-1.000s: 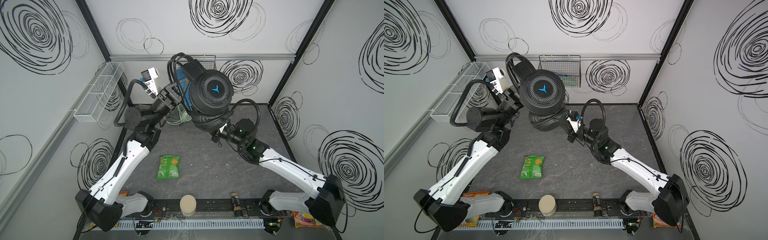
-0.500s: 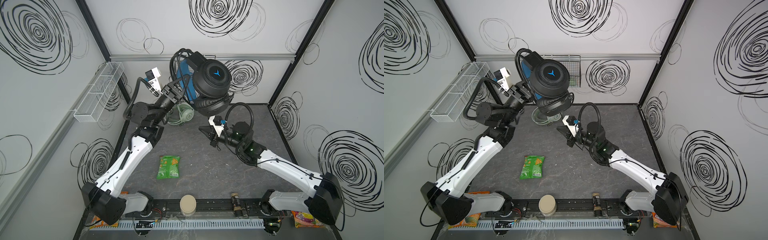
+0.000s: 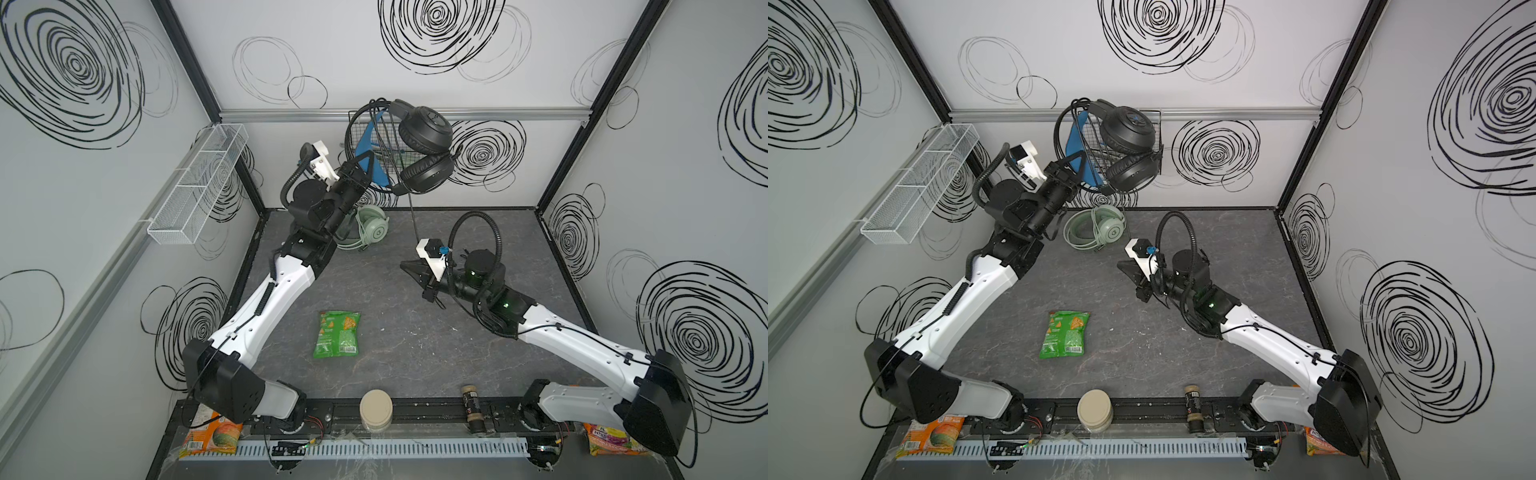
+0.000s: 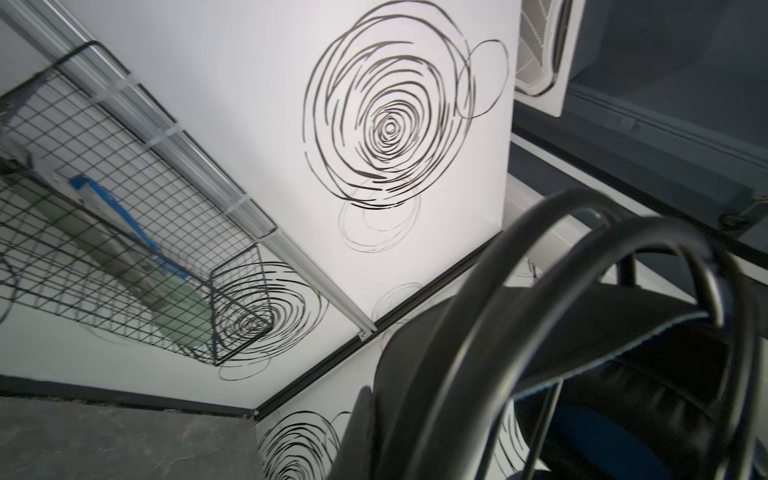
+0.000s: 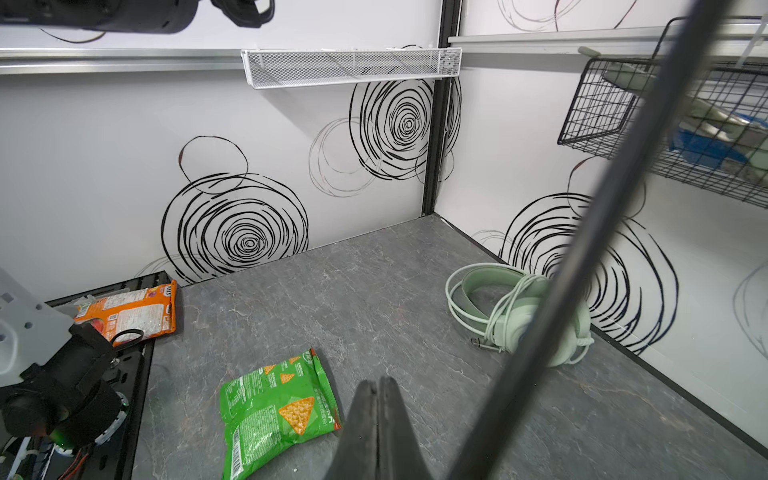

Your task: Wrap the headphones

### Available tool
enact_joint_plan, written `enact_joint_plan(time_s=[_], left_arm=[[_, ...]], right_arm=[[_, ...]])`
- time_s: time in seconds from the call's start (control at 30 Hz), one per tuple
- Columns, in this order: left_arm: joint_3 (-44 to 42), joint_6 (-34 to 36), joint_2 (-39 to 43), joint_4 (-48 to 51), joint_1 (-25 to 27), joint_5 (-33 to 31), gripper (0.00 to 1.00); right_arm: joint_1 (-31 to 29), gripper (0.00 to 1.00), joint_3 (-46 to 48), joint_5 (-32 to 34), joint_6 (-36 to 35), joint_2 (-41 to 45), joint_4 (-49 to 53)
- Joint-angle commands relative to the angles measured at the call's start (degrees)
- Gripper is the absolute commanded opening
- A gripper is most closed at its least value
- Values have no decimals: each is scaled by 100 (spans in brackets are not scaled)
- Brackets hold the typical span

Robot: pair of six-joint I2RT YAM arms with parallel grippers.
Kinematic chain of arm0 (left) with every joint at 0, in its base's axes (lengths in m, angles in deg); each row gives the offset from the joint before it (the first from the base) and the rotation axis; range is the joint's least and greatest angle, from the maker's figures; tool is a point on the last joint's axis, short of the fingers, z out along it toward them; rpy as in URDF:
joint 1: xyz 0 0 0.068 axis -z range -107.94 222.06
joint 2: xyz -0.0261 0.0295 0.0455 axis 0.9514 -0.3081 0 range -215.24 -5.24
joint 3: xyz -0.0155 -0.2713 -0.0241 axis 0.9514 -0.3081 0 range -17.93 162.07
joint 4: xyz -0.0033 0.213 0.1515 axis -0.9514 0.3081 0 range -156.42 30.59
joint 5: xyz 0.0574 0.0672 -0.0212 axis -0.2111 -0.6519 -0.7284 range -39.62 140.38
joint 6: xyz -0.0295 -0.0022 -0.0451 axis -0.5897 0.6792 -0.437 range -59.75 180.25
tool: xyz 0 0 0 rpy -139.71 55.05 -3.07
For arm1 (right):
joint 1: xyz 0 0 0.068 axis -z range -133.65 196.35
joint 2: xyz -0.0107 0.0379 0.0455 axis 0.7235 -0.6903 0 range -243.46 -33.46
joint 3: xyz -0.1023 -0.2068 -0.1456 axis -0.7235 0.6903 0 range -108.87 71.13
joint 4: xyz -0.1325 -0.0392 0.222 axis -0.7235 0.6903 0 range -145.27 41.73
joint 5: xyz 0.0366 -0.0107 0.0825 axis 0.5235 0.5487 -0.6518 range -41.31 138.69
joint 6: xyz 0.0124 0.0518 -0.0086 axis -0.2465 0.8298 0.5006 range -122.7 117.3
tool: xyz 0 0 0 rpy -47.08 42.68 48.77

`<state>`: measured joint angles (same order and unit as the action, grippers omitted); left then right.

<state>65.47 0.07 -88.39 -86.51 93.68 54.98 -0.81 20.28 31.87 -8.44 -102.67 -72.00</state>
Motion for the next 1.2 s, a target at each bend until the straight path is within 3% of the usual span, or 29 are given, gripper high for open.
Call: enact_joint_plan(time_s=[0.0, 0.23, 0.33, 0.53, 0.83, 1.0, 1.17], left_arm=[[454, 449, 25, 68, -150, -846, 0], [508, 1264, -136, 1257, -116, -1789, 0], [657, 2230, -267, 1656, 28, -2309, 0], [467, 4070, -393, 2274, 71, -2578, 0], [-154, 6115, 300, 2762, 588, -3600, 0], [-71, 6638, 361, 3353, 833, -3576, 0], [79, 6655, 381, 4134, 896, -2665, 0]], right_arm=[[-200, 3, -139, 163, -292, 109, 678], [-1029, 2, -824, 1005, -1099, -90, 1821], [-1369, 2, -1119, 1390, -1461, -110, 2114], [-1577, 3, -2002, 2592, -2535, -198, 2902], [-1568, 5, -2274, 4190, -4475, -273, 2594], [-1440, 8, -2274, 4445, -5267, -300, 2125], [-1016, 9, -2489, 4356, -5548, -321, 2053]])
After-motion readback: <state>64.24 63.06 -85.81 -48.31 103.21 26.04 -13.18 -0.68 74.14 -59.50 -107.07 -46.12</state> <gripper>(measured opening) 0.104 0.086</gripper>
